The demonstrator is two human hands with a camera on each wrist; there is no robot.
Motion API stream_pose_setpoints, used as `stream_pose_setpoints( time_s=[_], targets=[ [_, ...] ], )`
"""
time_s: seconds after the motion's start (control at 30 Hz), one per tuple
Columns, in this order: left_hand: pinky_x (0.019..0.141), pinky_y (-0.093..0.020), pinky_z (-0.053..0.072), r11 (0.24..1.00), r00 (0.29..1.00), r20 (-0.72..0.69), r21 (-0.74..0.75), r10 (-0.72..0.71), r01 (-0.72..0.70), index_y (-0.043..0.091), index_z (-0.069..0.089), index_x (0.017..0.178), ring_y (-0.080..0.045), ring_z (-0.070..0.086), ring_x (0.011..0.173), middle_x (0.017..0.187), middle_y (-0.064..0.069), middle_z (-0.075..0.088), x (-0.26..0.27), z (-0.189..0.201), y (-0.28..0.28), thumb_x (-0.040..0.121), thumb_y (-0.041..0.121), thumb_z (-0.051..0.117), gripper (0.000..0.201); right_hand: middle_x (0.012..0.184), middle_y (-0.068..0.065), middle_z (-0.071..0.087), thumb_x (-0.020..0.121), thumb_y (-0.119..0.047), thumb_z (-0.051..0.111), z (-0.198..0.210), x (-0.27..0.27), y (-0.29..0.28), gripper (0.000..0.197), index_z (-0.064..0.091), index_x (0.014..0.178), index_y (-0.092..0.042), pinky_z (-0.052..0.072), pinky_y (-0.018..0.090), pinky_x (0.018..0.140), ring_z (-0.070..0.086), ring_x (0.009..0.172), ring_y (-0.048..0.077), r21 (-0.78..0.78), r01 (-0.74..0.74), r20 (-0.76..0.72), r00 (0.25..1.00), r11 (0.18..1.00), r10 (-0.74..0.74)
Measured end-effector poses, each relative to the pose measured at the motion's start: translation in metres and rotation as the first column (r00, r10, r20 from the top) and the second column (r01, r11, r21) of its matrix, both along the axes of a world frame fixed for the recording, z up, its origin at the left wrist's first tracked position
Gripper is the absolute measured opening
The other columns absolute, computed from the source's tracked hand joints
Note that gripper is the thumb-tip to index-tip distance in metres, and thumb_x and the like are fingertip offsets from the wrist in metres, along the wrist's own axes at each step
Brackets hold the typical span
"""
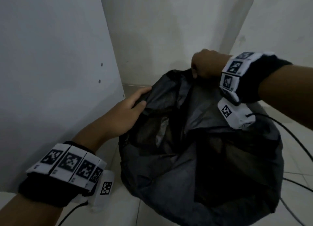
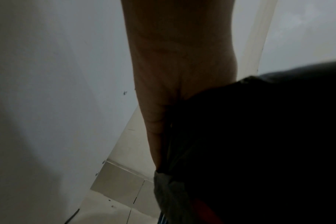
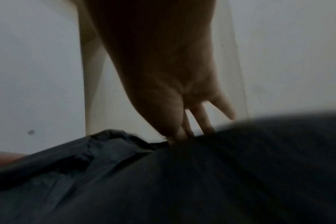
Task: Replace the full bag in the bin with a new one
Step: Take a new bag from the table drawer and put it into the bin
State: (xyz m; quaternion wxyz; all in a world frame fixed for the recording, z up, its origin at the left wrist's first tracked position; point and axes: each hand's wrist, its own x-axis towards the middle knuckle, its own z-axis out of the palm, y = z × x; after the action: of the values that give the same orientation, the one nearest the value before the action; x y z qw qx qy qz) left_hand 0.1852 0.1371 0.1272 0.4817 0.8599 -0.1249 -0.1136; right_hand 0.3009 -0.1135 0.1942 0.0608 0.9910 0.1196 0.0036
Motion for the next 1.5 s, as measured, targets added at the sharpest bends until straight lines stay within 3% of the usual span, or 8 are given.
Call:
stream_pose_setpoints(
  time_s=[0.33,0.6,0.83,0.93,1.07,1.2,1.37,1.5],
  targets=[
    [0.094,-0.026,0.036,0.974,0.948,-0.234,0.124,0.215,-0.190,0.027,0.056,0.138,-0.012,0.054,0.111,0.132,0.007,0.056,-0.004,0.012,-0.003,0.098,0.067,0.027,0.063,0.145,0.019,0.047,0.109,-0.021,0.031,0.014,-0.011,0.013,0.042,0.046,0.140,0.003,0.043,0.036,0.080,0.046,0.133,0.035,-0.563,-0.416,-0.384,0.897,0.714,0.219],
    [0.094,-0.018,0.046,0.962,0.850,0.497,0.272,-0.175,0.038,0.036,0.065,0.126,0.001,0.061,0.109,0.121,0.019,0.066,-0.063,0.048,-0.012,0.095,0.026,0.065,0.033,0.109,-0.007,0.068,0.096,-0.017,0.053,0.038,-0.102,0.022,0.027,0.070,0.117,-0.022,0.042,0.023,0.092,0.060,0.102,0.013,0.129,-0.435,-0.403,0.798,0.891,0.448],
    [0.124,-0.045,0.012,0.455,0.882,-0.117,0.822,-0.456,0.344,0.027,0.077,0.076,-0.003,0.057,0.071,0.074,0.014,0.069,-0.116,0.038,-0.049,0.087,0.071,0.047,0.054,0.154,0.011,0.039,0.109,-0.031,0.032,-0.026,-0.146,0.011,0.048,0.038,0.149,-0.007,0.037,0.035,0.098,0.045,0.131,0.030,-0.548,-0.449,-0.742,0.651,0.706,-0.162],
    [0.125,-0.045,0.000,0.616,0.890,0.065,0.744,-0.452,0.259,0.026,0.072,0.070,-0.004,0.059,0.069,0.073,0.010,0.069,-0.115,0.042,-0.042,0.092,0.068,0.042,0.056,0.142,0.011,0.050,0.107,-0.026,0.042,-0.014,-0.138,0.013,0.041,0.048,0.142,-0.005,0.041,0.037,0.095,0.051,0.125,0.030,-0.373,-0.303,-0.776,0.620,0.877,-0.115],
    [0.118,-0.035,0.024,0.911,0.888,0.458,0.379,-0.034,-0.161,0.035,0.051,0.142,-0.017,0.037,0.138,0.152,0.005,0.043,-0.106,0.029,-0.016,0.094,0.039,0.061,0.049,0.090,0.001,0.069,0.097,-0.013,0.056,0.003,-0.131,0.030,0.018,0.072,0.100,-0.005,0.052,0.034,0.080,0.063,0.081,0.017,0.139,-0.176,-0.660,0.717,0.975,0.223],
    [0.122,-0.030,0.022,0.974,0.973,0.041,0.003,0.226,-0.227,0.025,0.016,0.159,-0.007,0.027,0.144,0.162,0.006,0.023,-0.106,0.008,-0.015,0.096,0.005,0.056,0.077,0.124,0.014,0.067,0.106,-0.014,0.040,-0.017,-0.128,0.048,0.031,0.059,0.128,-0.003,0.054,0.042,0.093,0.067,0.109,0.033,0.221,0.037,-0.795,0.586,0.975,0.158],
    [0.121,-0.036,0.029,0.955,0.961,-0.017,-0.105,0.276,-0.276,0.027,0.015,0.159,-0.008,0.033,0.141,0.158,0.006,0.029,-0.105,-0.001,-0.011,0.096,-0.002,0.048,0.077,0.109,0.015,0.061,0.104,-0.004,0.036,-0.056,-0.114,0.058,0.038,0.046,0.140,0.005,0.050,0.018,0.045,0.058,0.074,0.020,0.150,0.066,-0.810,0.581,0.986,0.084],
    [0.121,-0.032,0.029,0.947,0.954,-0.007,-0.120,0.300,-0.299,0.029,0.017,0.158,-0.004,0.034,0.140,0.157,0.010,0.030,-0.104,-0.004,-0.010,0.095,-0.003,0.045,0.076,0.141,0.012,0.051,0.104,-0.018,0.045,-0.092,-0.095,0.055,0.040,0.047,0.142,-0.004,0.048,0.026,0.091,0.052,0.126,0.031,0.173,0.164,-0.823,0.566,0.971,0.051]
  ],
)
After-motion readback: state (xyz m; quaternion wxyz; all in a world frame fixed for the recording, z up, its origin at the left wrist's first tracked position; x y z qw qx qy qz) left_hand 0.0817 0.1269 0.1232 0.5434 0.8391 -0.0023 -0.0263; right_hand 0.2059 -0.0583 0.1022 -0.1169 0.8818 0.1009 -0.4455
